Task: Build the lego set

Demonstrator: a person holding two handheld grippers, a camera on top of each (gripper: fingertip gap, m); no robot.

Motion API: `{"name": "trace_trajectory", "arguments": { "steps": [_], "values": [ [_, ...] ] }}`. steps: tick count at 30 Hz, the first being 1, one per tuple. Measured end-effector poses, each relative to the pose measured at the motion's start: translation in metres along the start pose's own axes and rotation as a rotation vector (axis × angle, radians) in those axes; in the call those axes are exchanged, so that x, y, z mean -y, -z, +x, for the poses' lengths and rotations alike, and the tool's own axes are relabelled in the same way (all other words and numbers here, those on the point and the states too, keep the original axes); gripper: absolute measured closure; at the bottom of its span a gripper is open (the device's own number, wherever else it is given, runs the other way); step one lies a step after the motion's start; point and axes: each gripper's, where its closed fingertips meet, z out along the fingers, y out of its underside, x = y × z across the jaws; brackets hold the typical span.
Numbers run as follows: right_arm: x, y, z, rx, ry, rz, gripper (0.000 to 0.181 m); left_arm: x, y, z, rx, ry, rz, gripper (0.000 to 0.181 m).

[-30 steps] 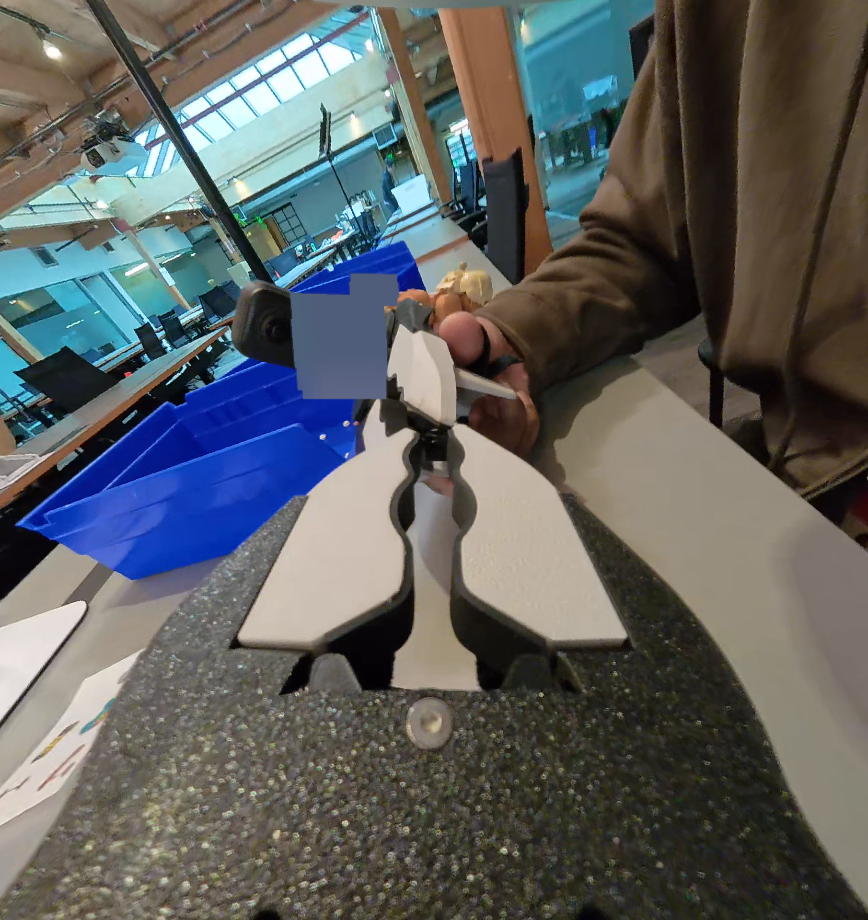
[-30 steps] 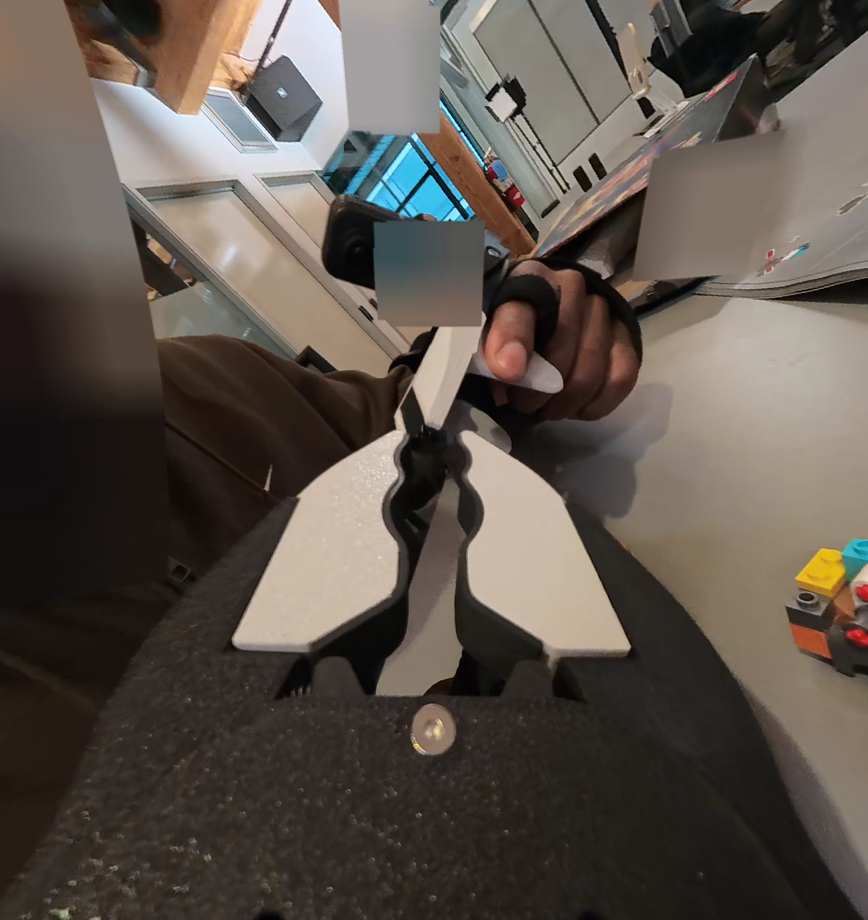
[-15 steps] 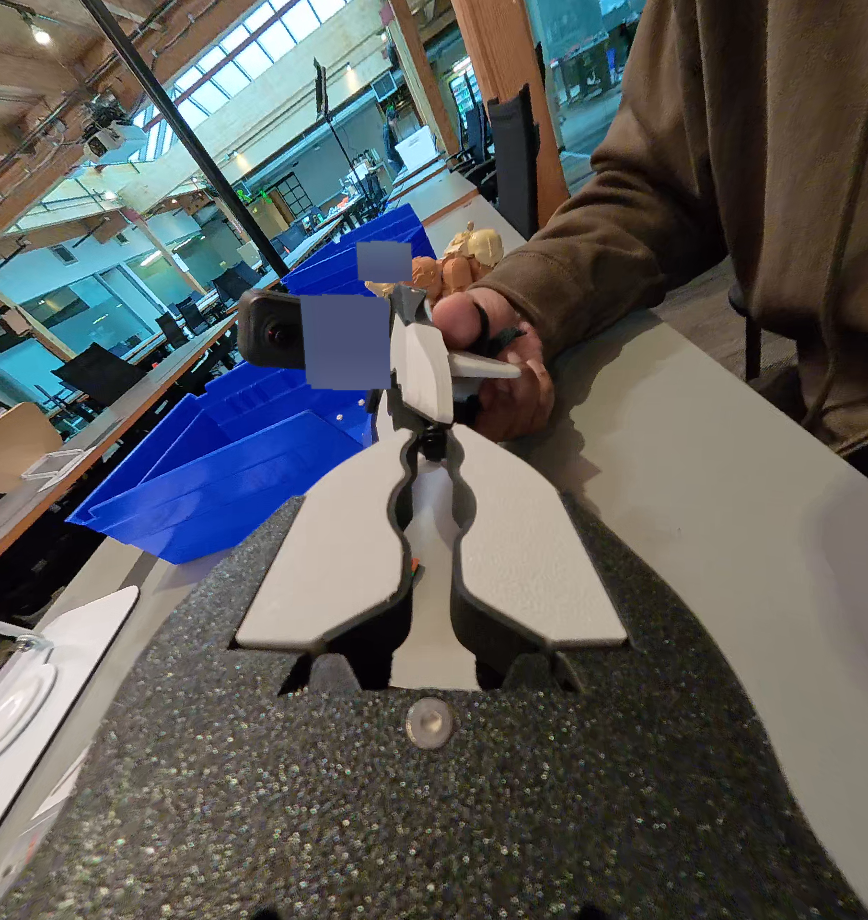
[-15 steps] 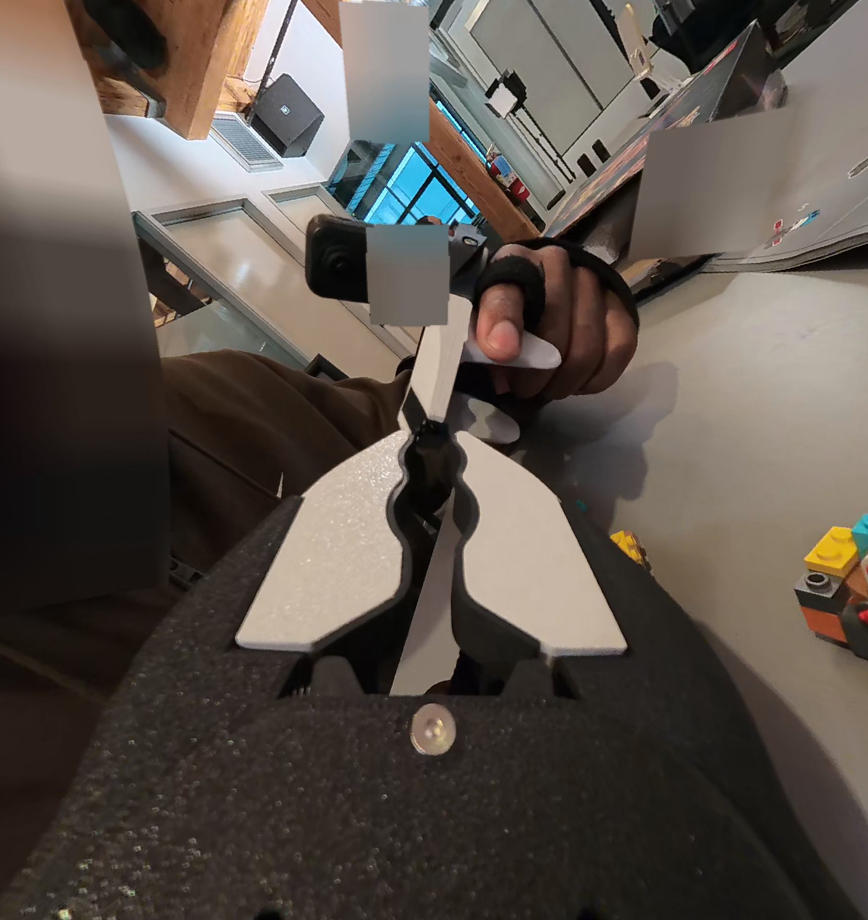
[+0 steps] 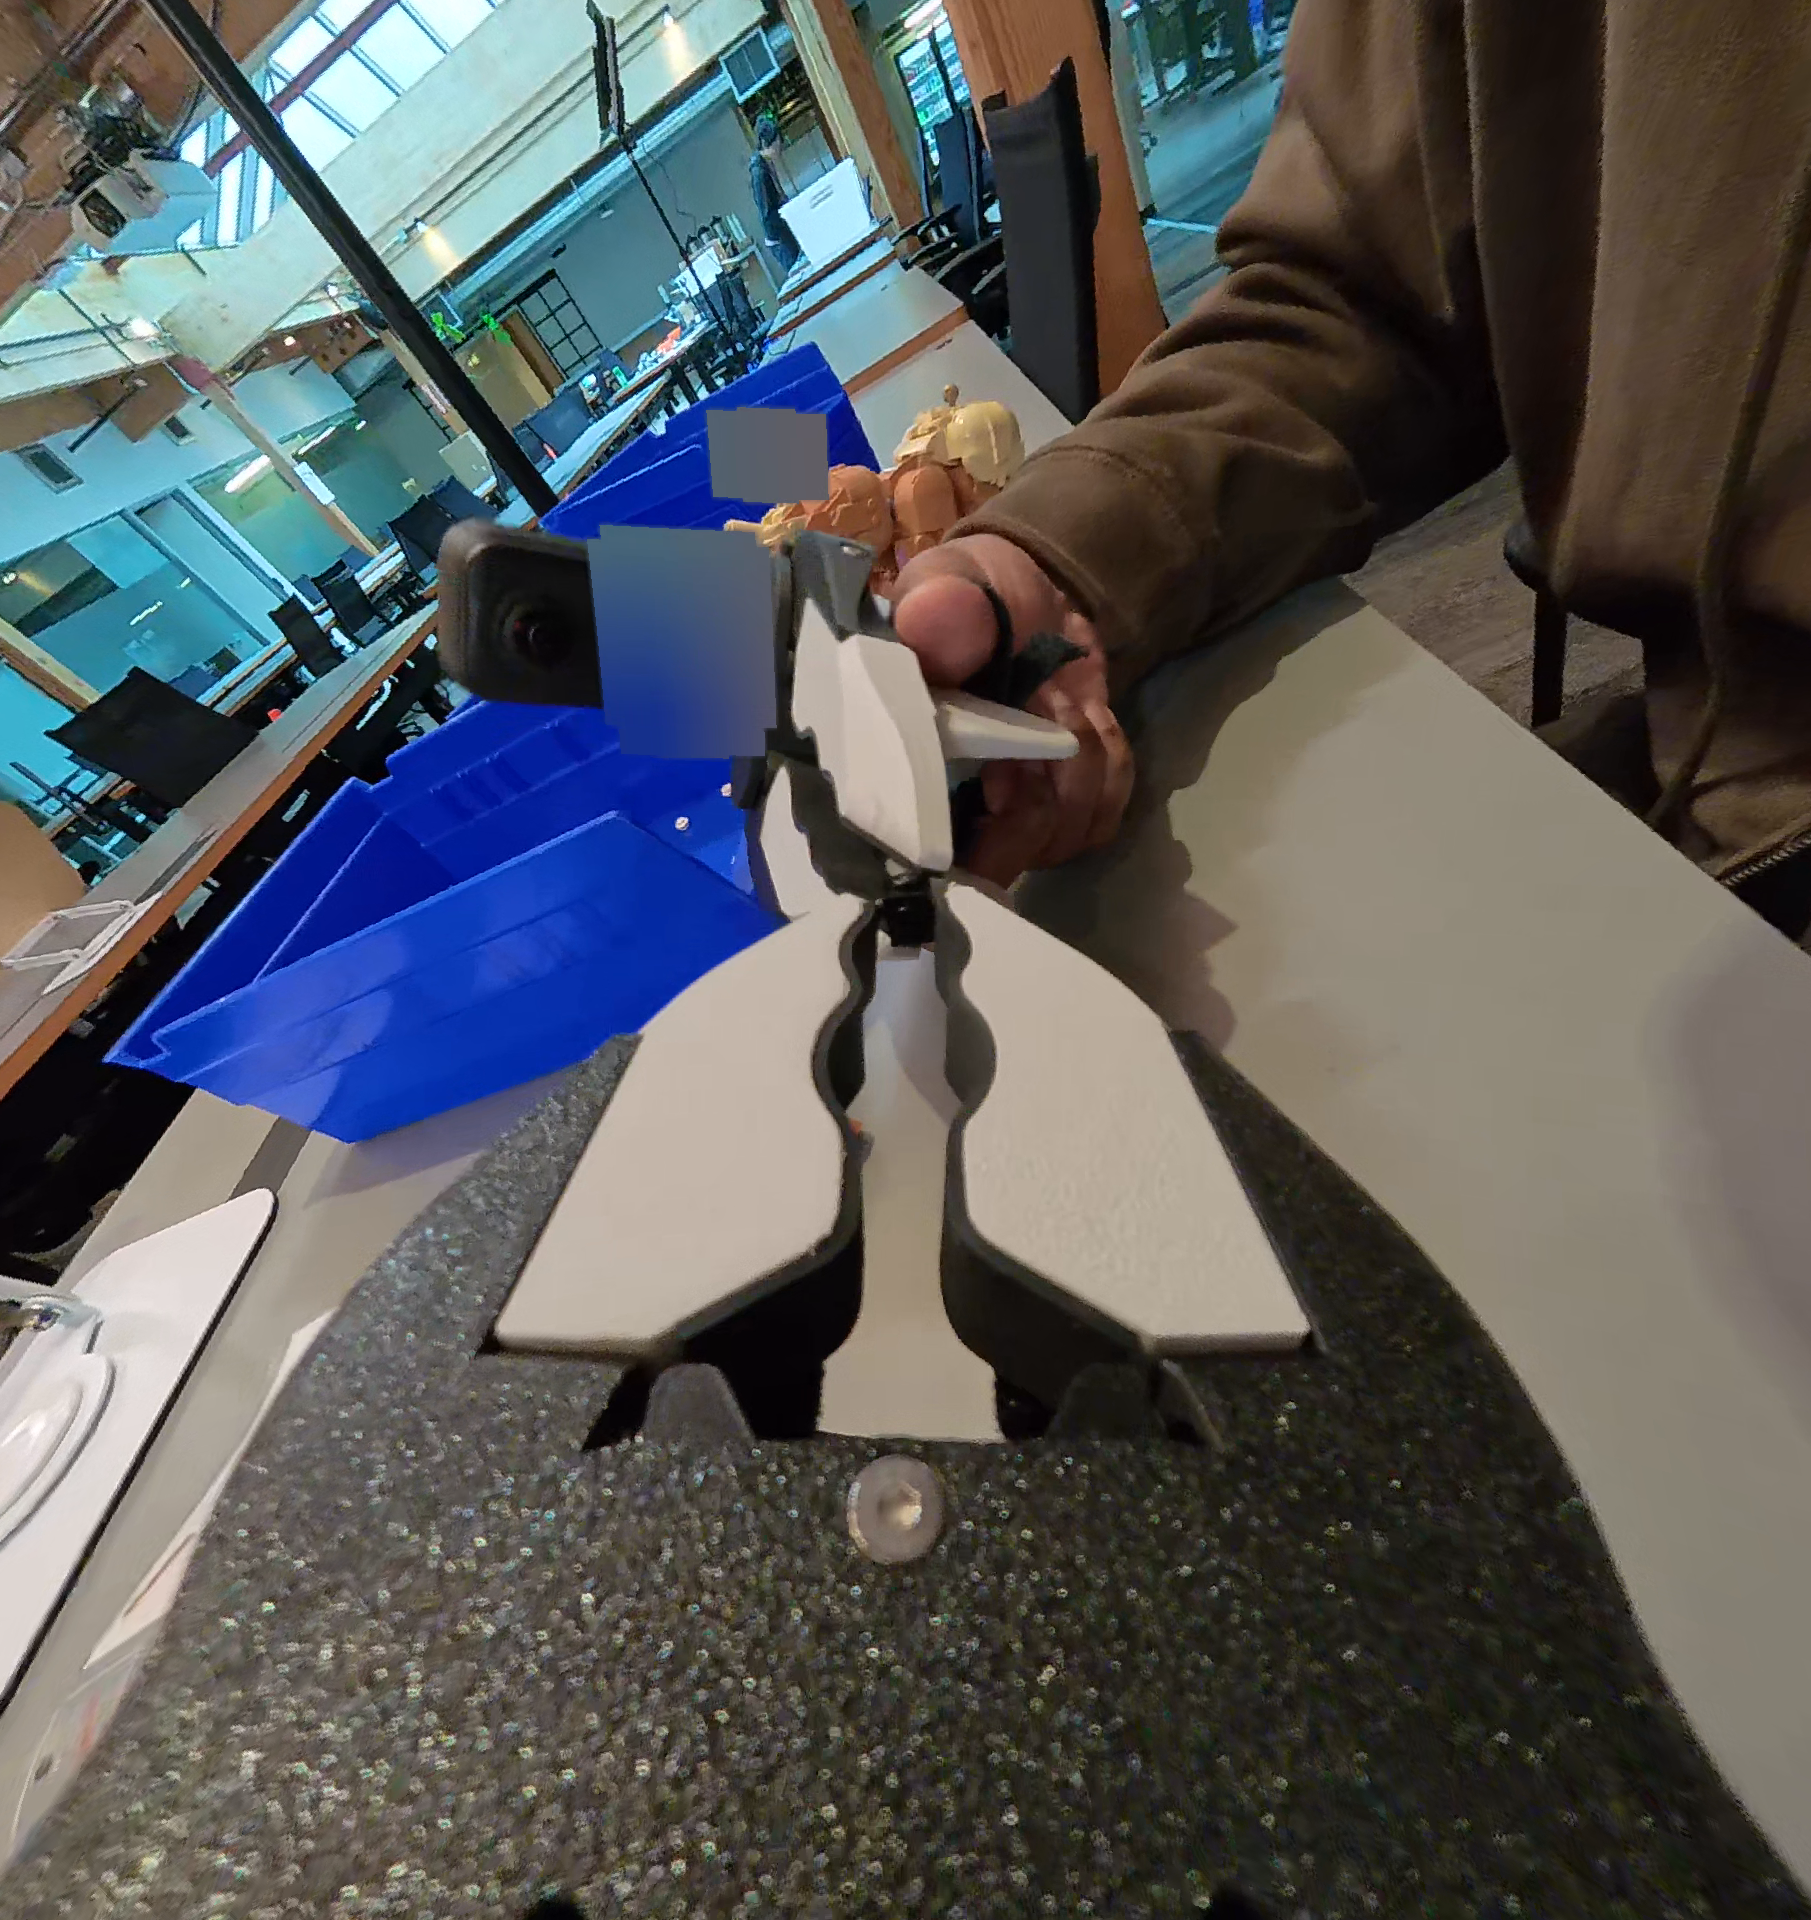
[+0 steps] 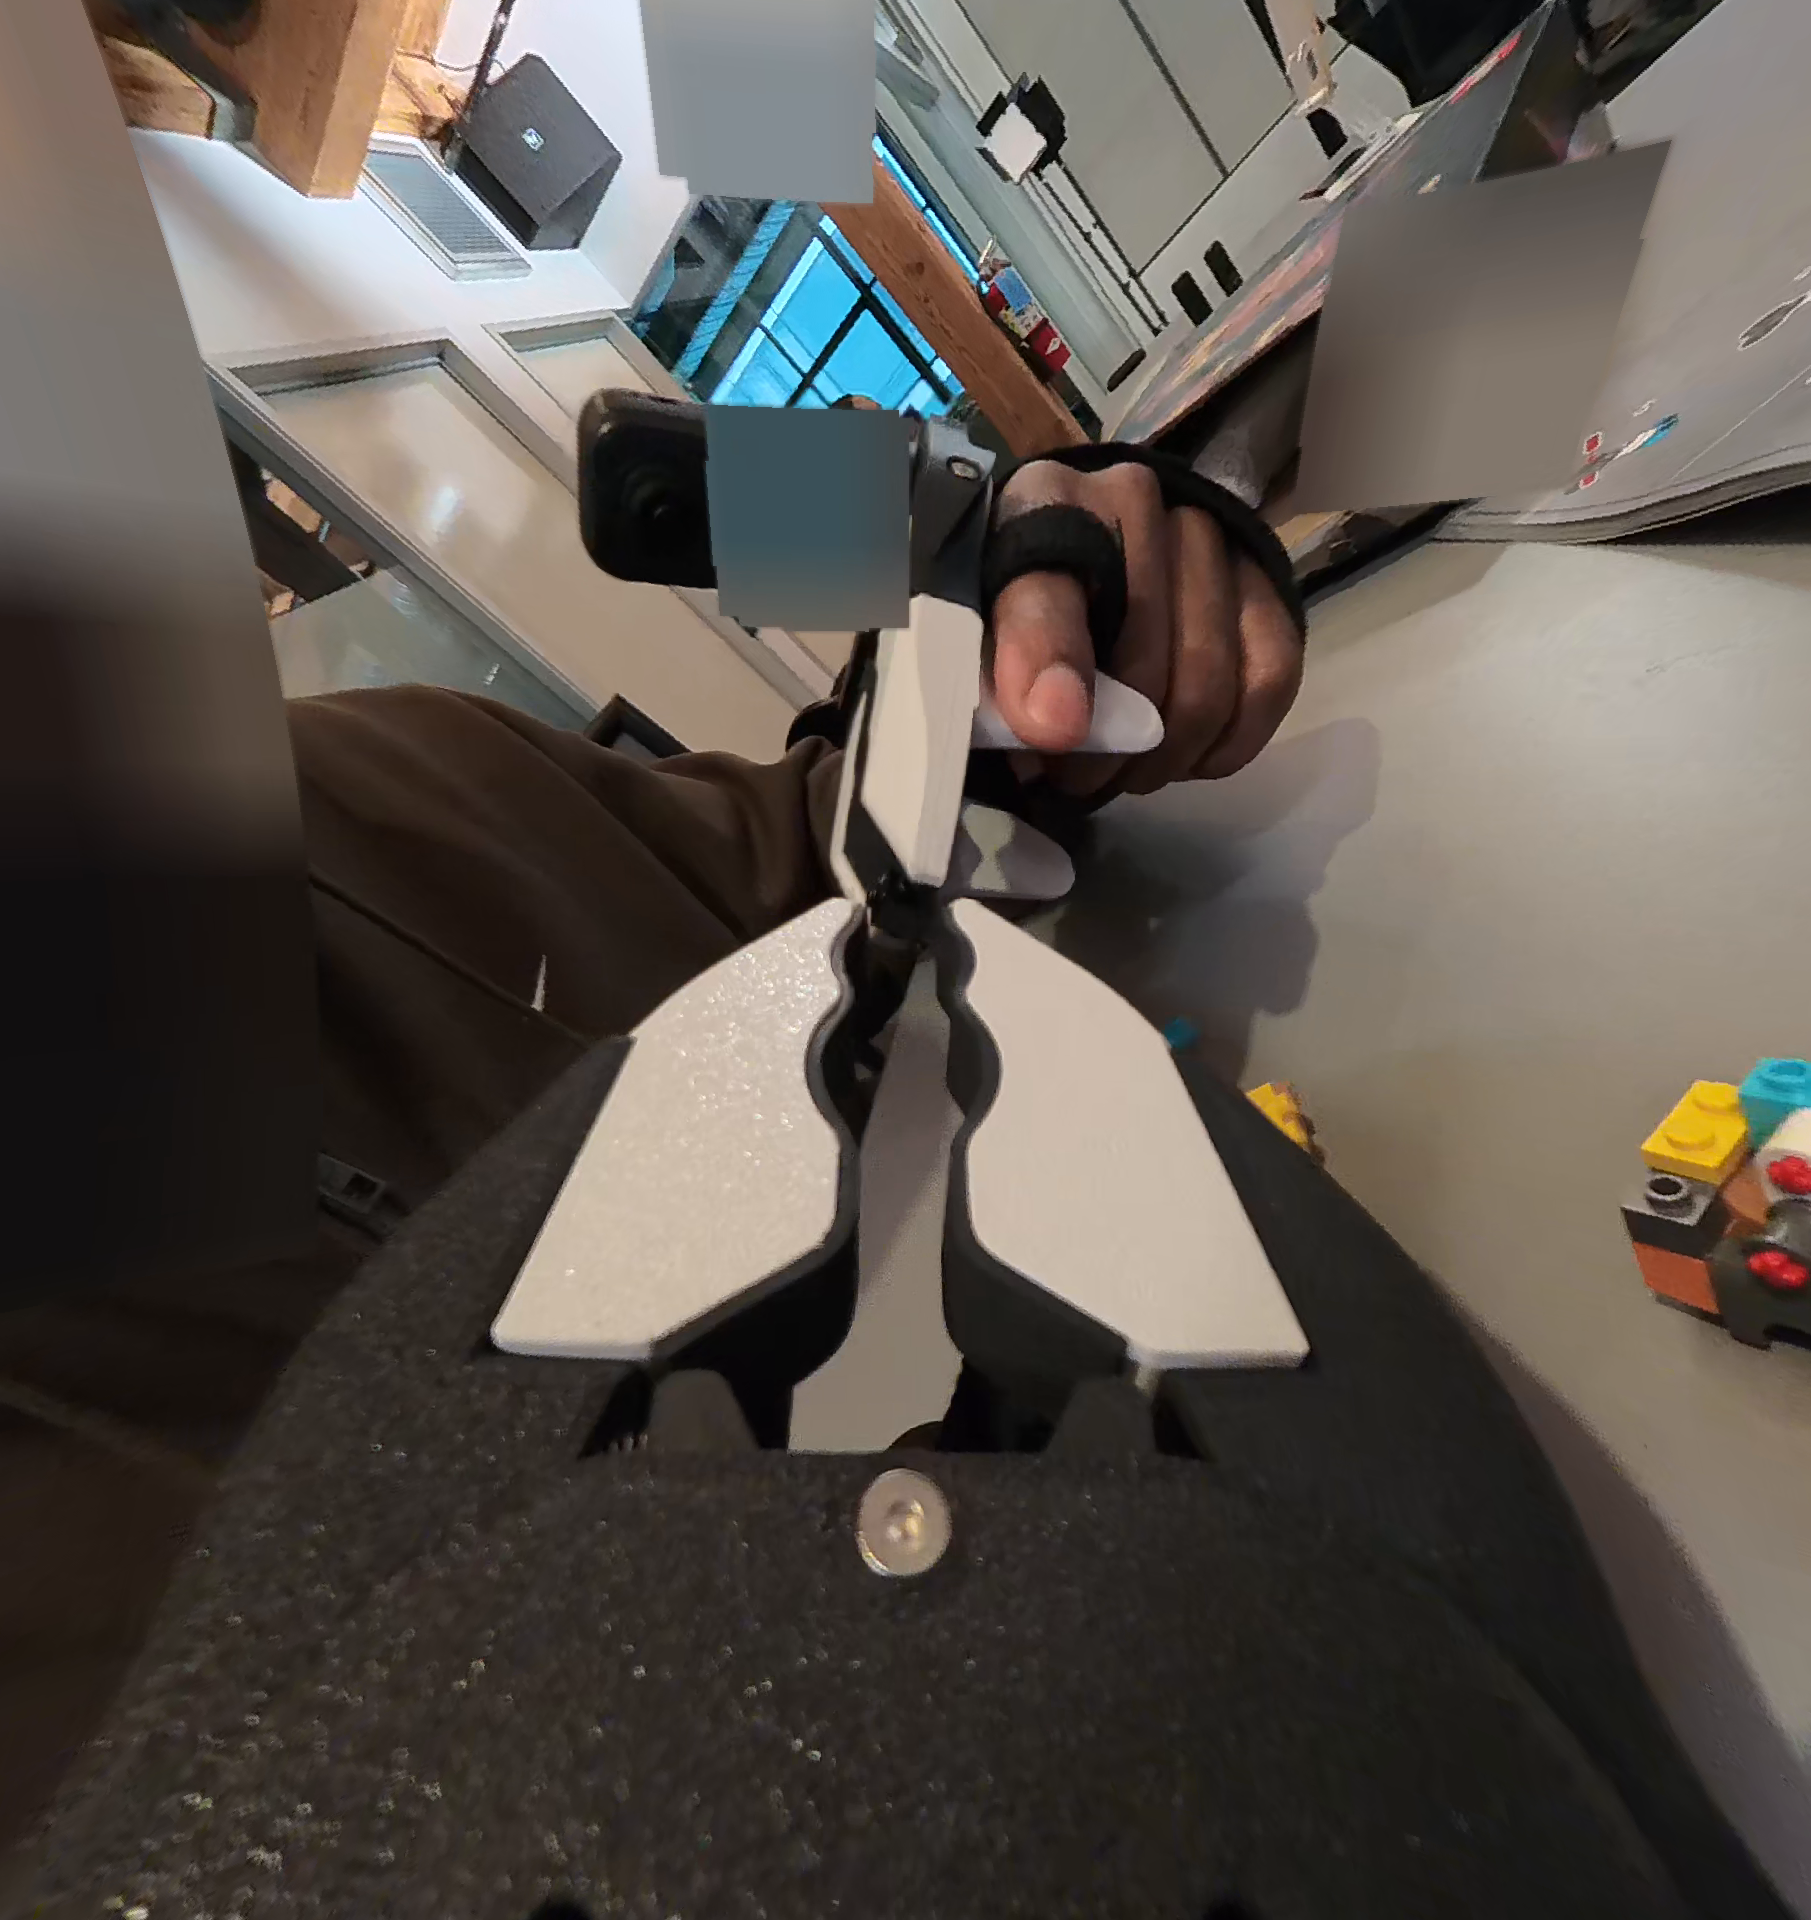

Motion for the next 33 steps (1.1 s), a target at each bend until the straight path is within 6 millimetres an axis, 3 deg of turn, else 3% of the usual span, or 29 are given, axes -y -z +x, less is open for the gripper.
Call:
{"name": "trace_trajectory", "arguments": {
  "steps": [6,13,20,25,28,33],
  "values": [
    [-0.010,0.011,0.036,-0.330,0.318,-0.165,0.163,-0.014,0.011,-0.010,-0.007,0.087,-0.044,0.171],
    [-0.055,0.018,0.081,-0.625,0.700,-0.597,0.158,-0.046,0.014,0.000,-0.086,0.137,-0.189,0.171],
    [-0.052,0.013,0.085,-0.622,0.711,-0.602,0.152,-0.063,0.011,0.012,-0.150,0.168,-0.271,0.171],
    [-0.061,0.006,0.087,-0.587,0.694,-0.672,0.153,-0.067,0.011,0.011,-0.149,0.192,-0.283,0.171],
    [-0.063,0.001,0.086,-0.573,0.671,-0.683,0.171,-0.067,0.012,0.009,-0.141,0.204,-0.278,0.171],
    [-0.047,0.001,0.084,-0.605,0.666,-0.560,0.171,-0.063,0.013,0.000,-0.099,0.239,-0.239,0.171]
  ]
}}
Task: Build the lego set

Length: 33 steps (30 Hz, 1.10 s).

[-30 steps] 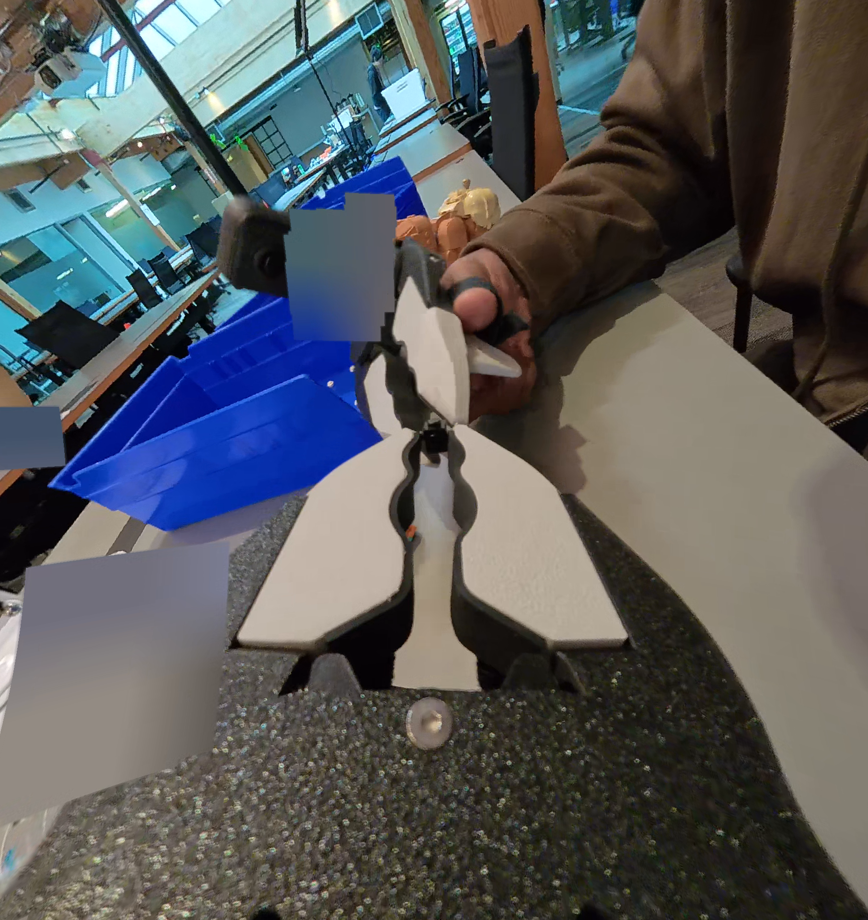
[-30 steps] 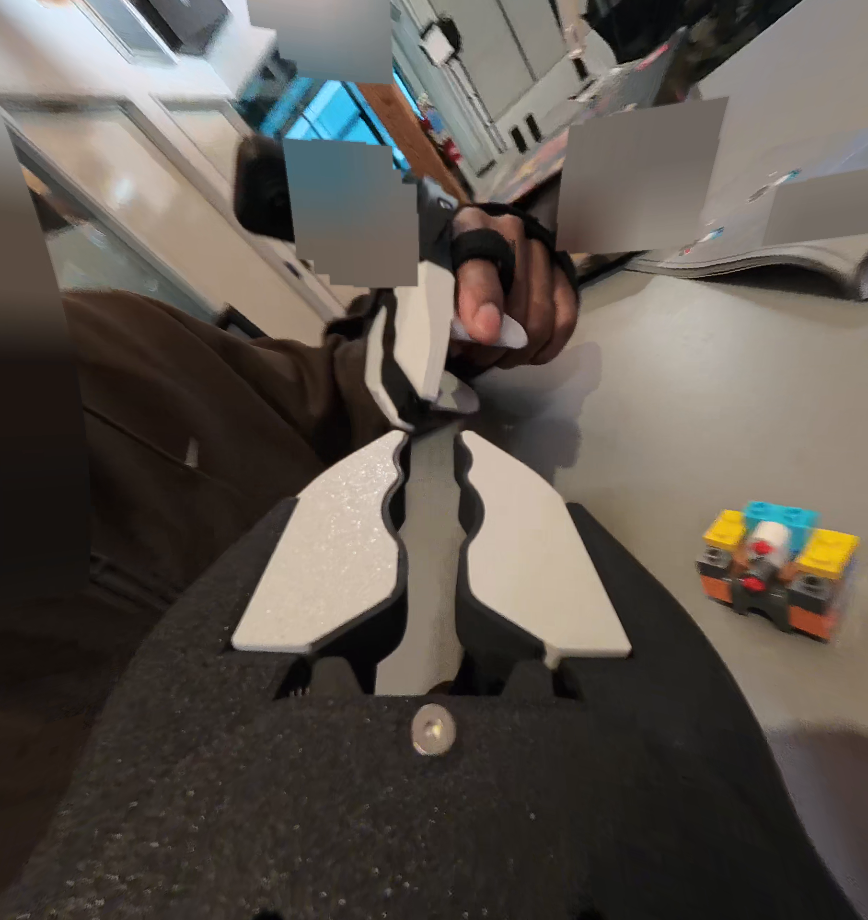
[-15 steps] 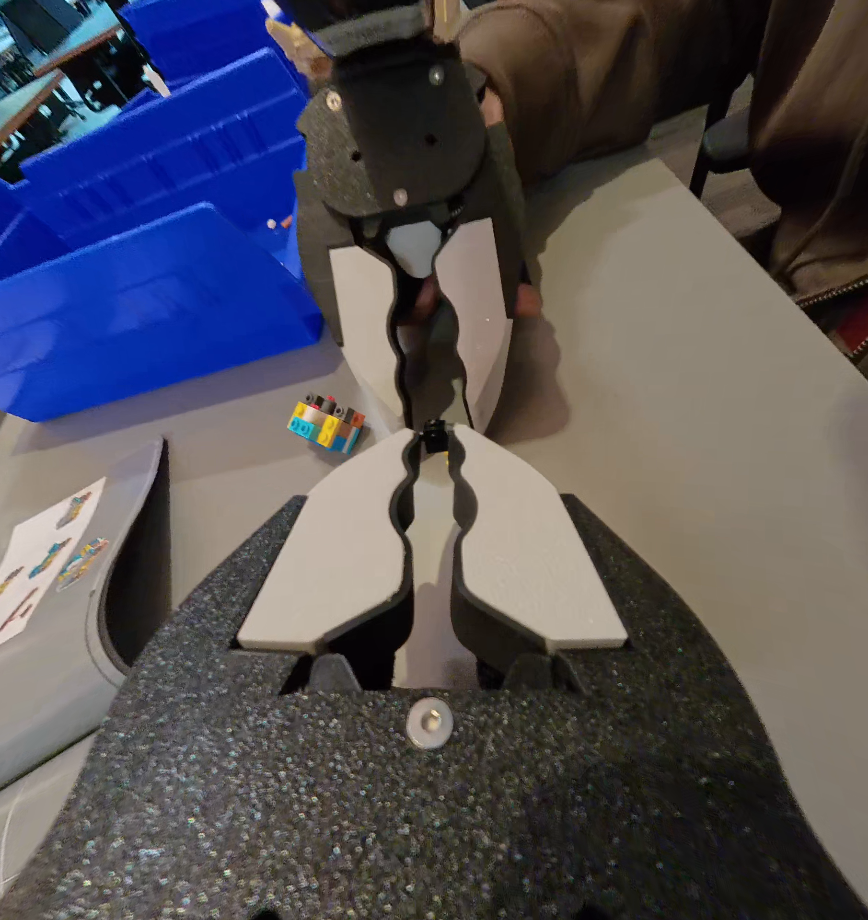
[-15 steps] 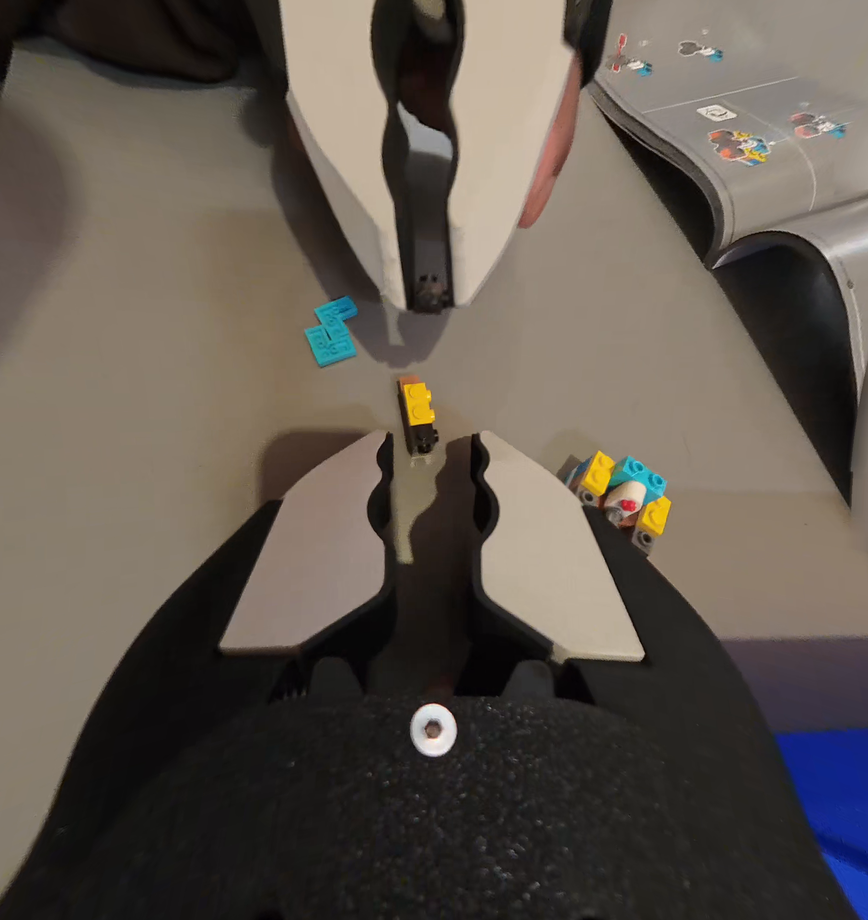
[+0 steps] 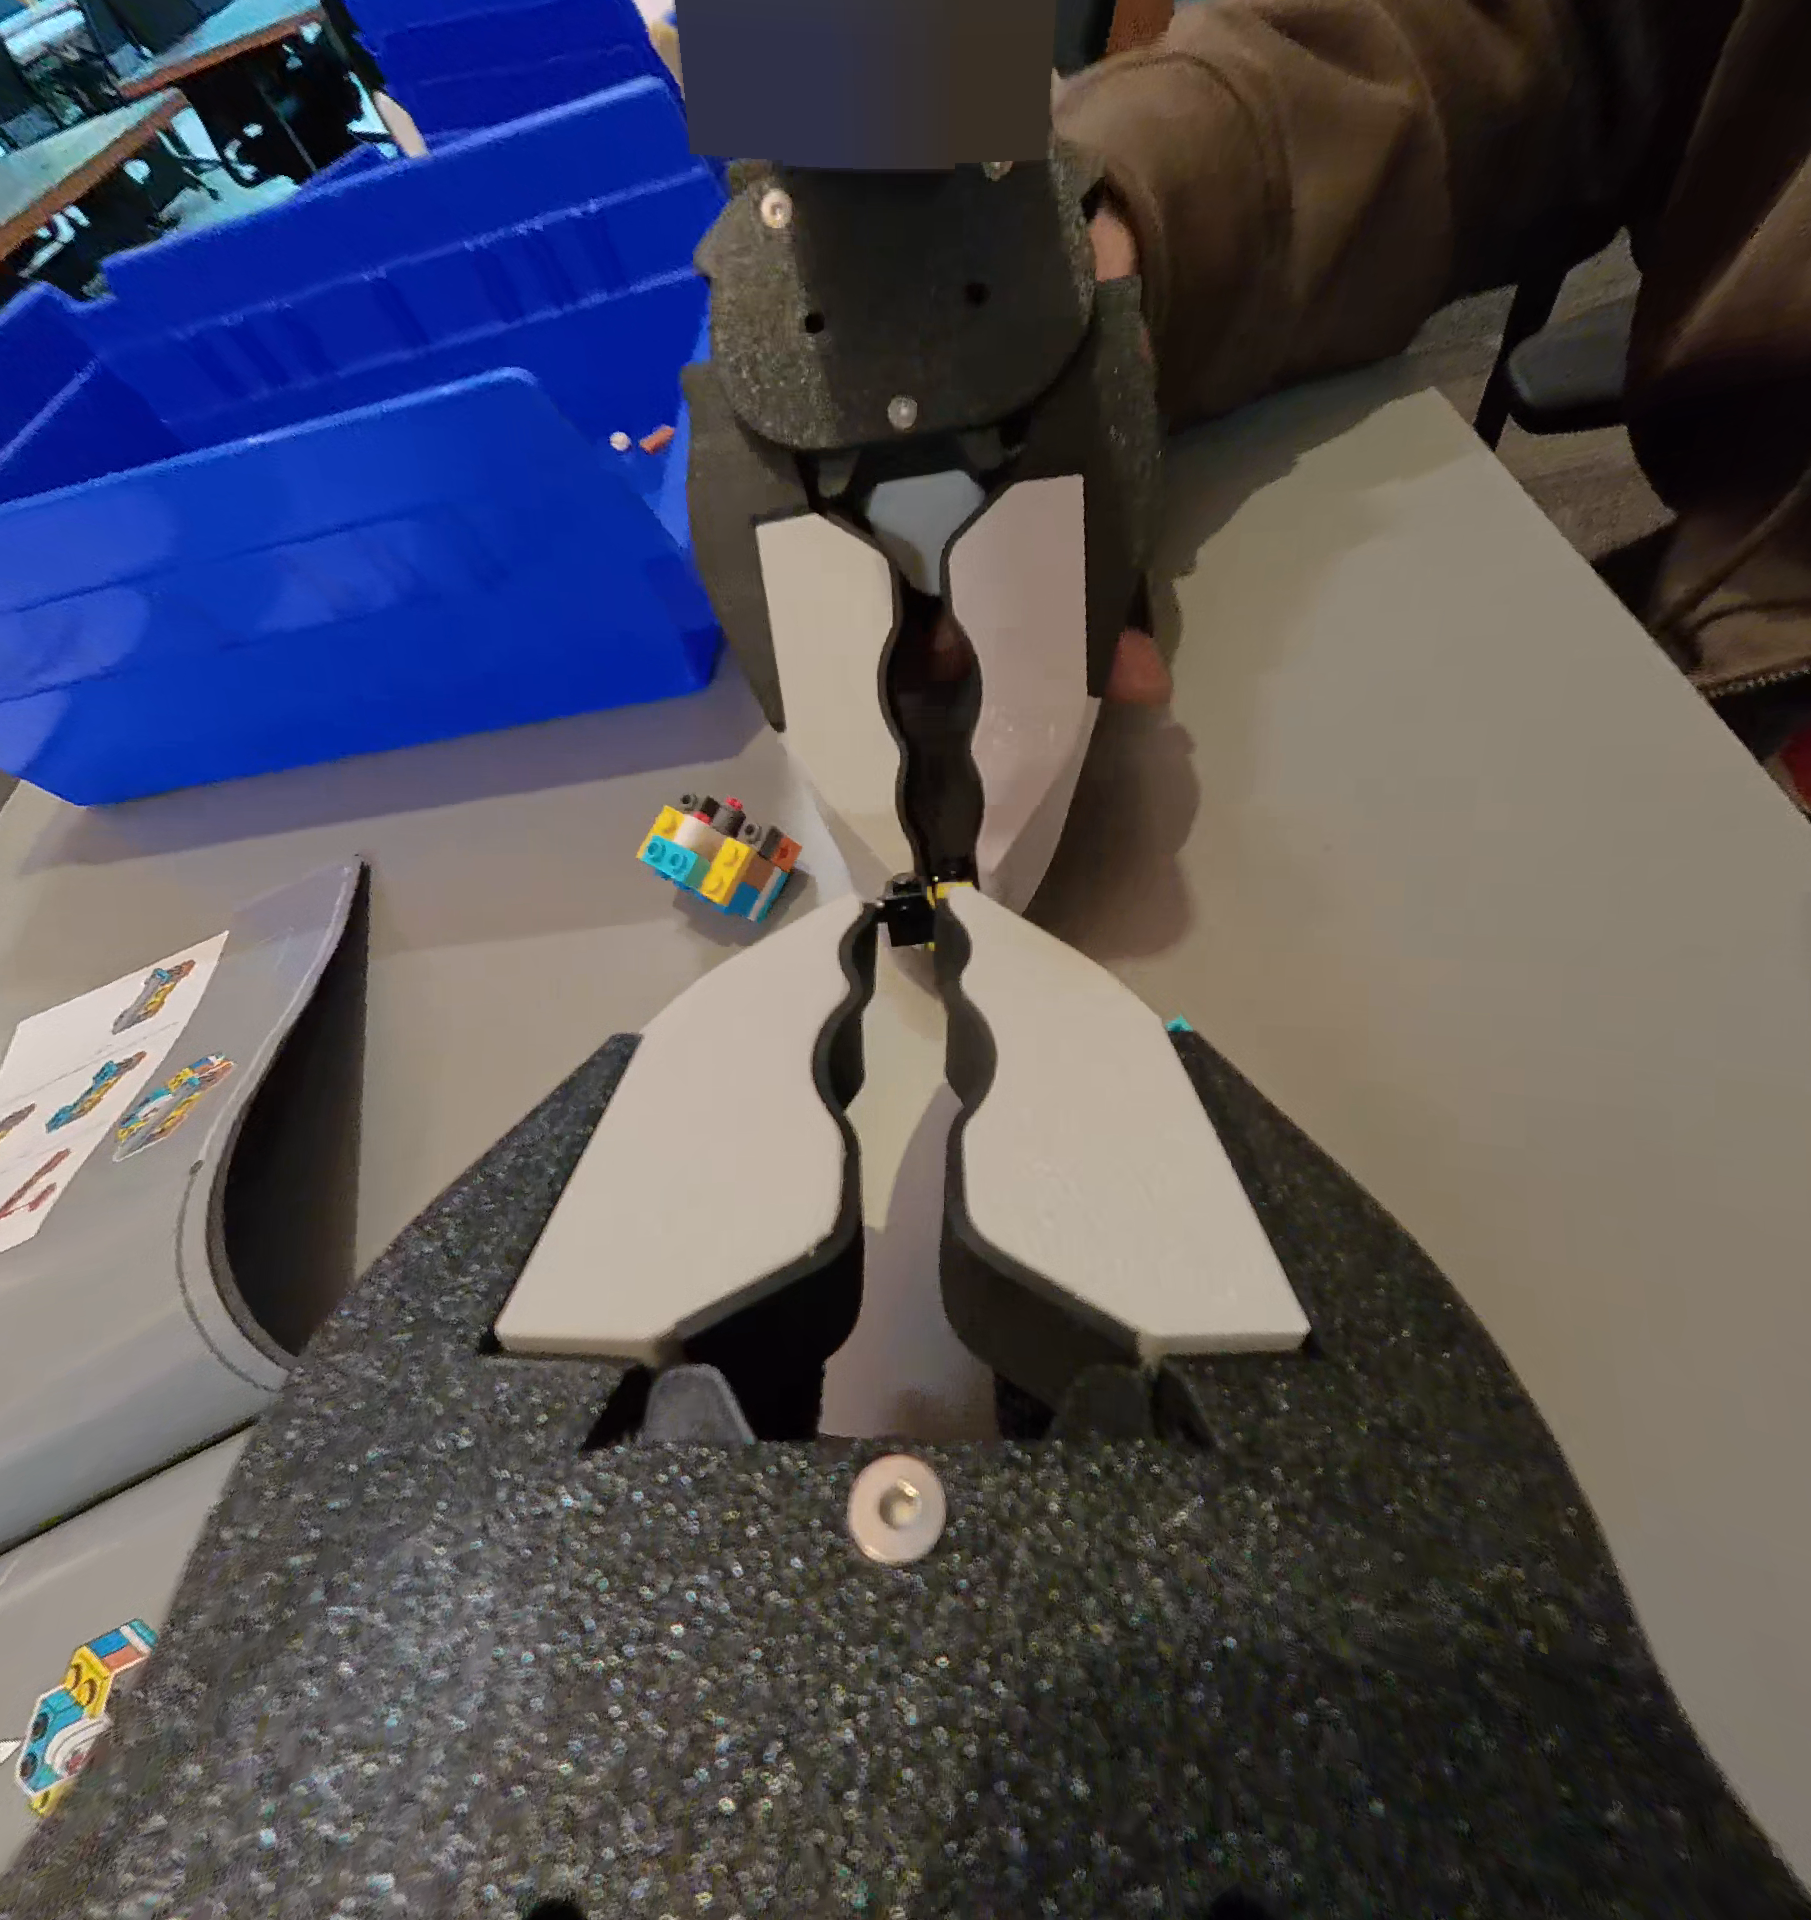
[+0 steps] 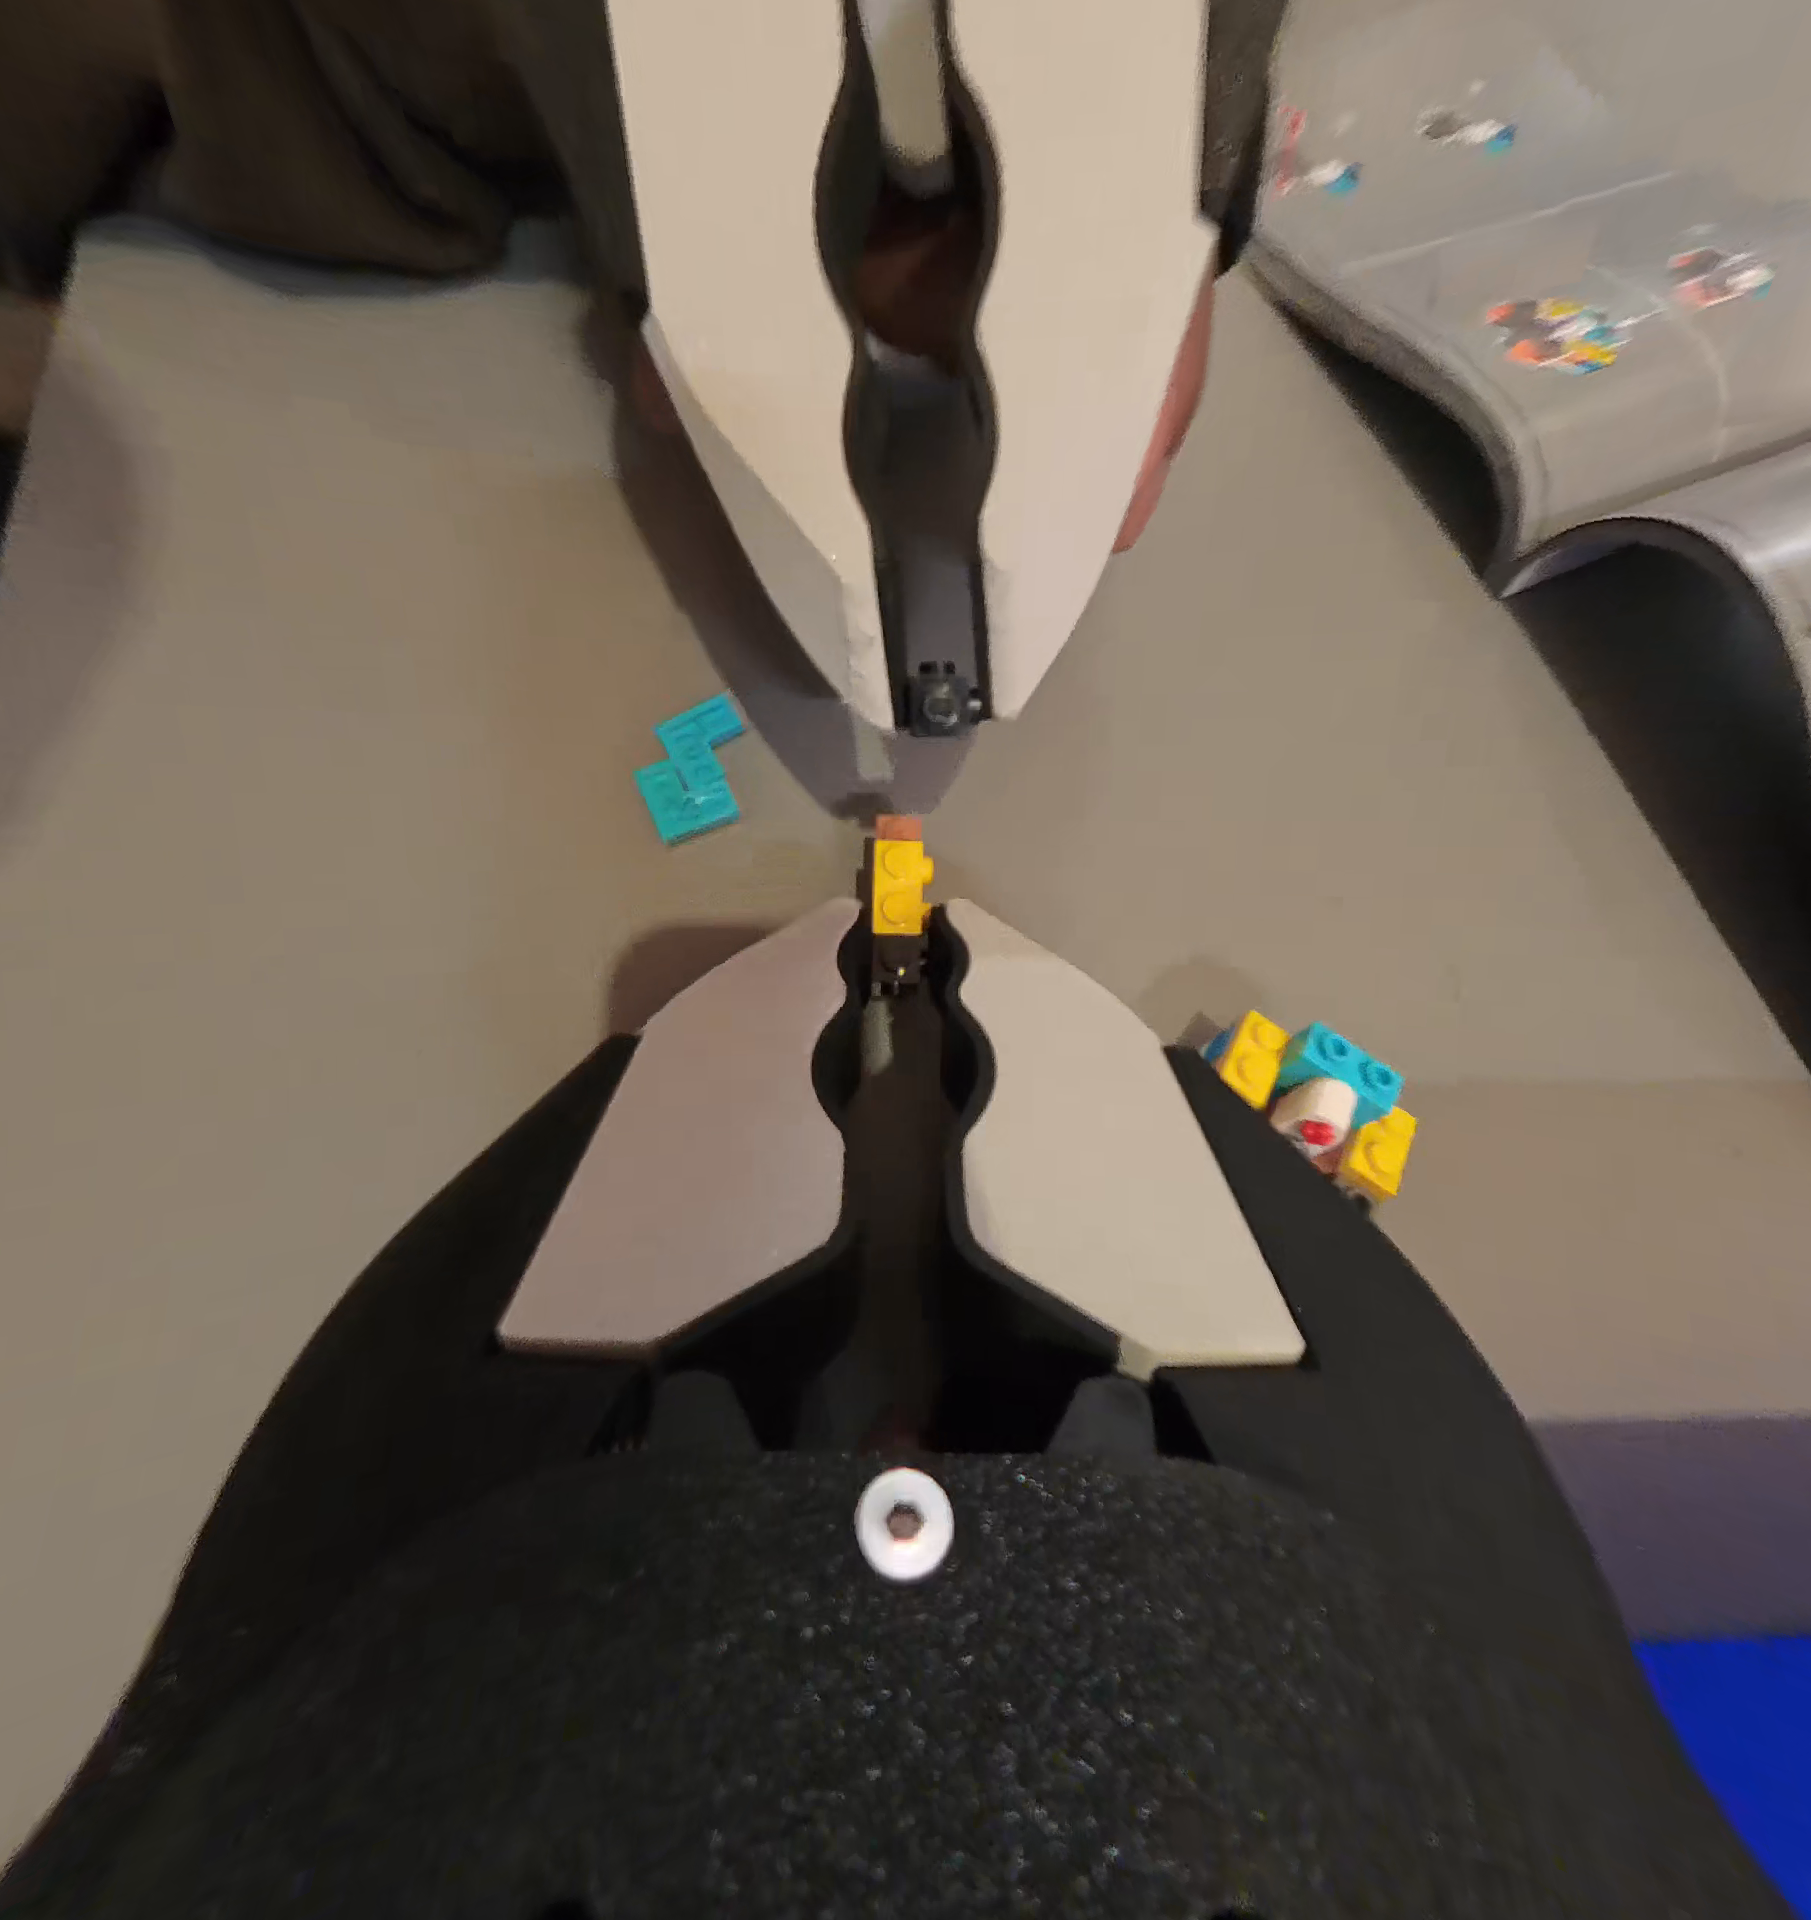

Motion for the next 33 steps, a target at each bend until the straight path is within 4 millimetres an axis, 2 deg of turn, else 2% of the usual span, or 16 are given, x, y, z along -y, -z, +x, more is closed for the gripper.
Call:
{"name": "trace_trajectory", "arguments": {
  "steps": [3,8,12,33],
  "values": [
    [0.012,0.011,0.005,0.013,-0.082,0.120,0.171,0.004,0.001,-0.005,0.021,0.021,0.034,0.171],
    [0.018,0.023,0.008,0.041,-0.145,0.212,0.171,0.011,-0.002,-0.004,0.023,0.029,0.086,0.171],
    [0.019,0.022,0.006,0.036,-0.116,0.212,0.171,0.016,-0.002,-0.004,0.019,0.040,0.122,0.171],
    [0.024,0.025,0.002,0.045,-0.097,0.249,0.171,0.010,-0.007,0.005,-0.040,0.052,0.098,0.170]
  ]
}}
